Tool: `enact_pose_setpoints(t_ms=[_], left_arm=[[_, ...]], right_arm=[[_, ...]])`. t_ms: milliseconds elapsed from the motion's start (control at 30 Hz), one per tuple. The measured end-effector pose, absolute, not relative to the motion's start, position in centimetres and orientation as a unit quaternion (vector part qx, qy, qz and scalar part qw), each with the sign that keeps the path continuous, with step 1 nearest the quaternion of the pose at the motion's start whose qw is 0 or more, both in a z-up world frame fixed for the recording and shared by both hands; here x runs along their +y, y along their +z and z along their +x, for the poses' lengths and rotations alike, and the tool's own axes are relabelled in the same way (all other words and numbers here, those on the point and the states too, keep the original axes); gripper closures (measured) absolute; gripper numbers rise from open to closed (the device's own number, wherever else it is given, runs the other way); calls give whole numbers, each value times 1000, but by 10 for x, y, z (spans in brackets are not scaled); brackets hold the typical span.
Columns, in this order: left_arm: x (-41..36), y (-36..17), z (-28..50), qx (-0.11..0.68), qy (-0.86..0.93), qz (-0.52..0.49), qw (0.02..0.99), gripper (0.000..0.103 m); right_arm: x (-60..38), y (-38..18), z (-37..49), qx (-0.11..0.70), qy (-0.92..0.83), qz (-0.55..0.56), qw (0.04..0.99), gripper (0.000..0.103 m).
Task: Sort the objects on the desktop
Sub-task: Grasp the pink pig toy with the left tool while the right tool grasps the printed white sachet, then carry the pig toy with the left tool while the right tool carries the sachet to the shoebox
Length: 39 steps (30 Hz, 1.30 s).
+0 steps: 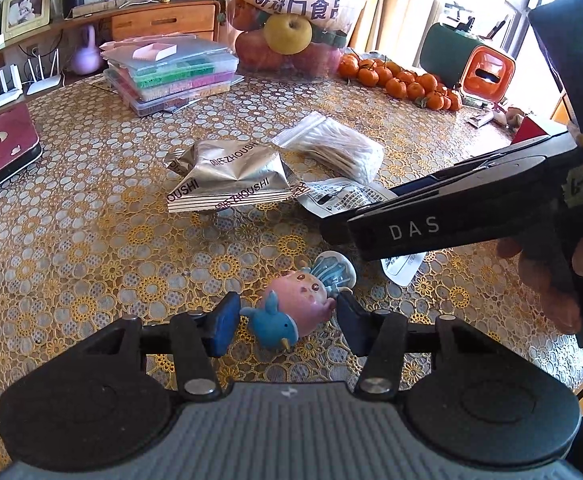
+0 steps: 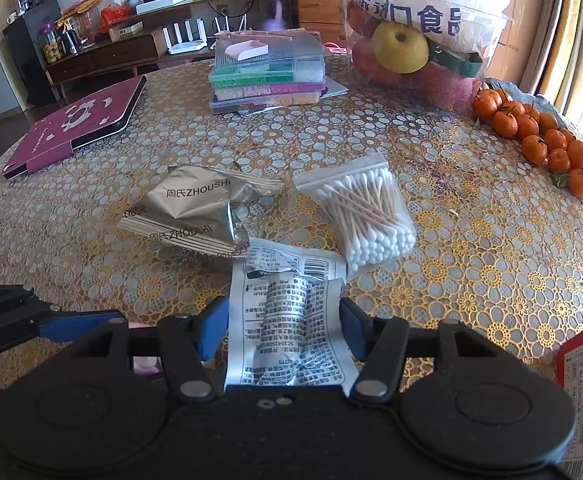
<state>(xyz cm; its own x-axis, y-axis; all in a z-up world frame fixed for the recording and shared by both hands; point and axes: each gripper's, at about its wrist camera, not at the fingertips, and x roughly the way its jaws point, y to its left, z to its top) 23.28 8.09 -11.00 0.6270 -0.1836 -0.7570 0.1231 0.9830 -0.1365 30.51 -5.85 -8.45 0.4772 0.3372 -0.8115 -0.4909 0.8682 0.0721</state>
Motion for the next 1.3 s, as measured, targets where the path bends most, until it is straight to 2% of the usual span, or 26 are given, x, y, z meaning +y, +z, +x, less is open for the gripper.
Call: enact_pose_setpoints(t_ms=[767, 1300], left_arm=[[71, -98, 207, 428, -80, -42, 899, 53], [55, -59, 181, 410, -95, -47, 906, 53]], right_arm=[[-98, -52, 253, 436, 243, -54, 865, 44], [-130, -18, 214, 414, 234, -34, 879, 44]])
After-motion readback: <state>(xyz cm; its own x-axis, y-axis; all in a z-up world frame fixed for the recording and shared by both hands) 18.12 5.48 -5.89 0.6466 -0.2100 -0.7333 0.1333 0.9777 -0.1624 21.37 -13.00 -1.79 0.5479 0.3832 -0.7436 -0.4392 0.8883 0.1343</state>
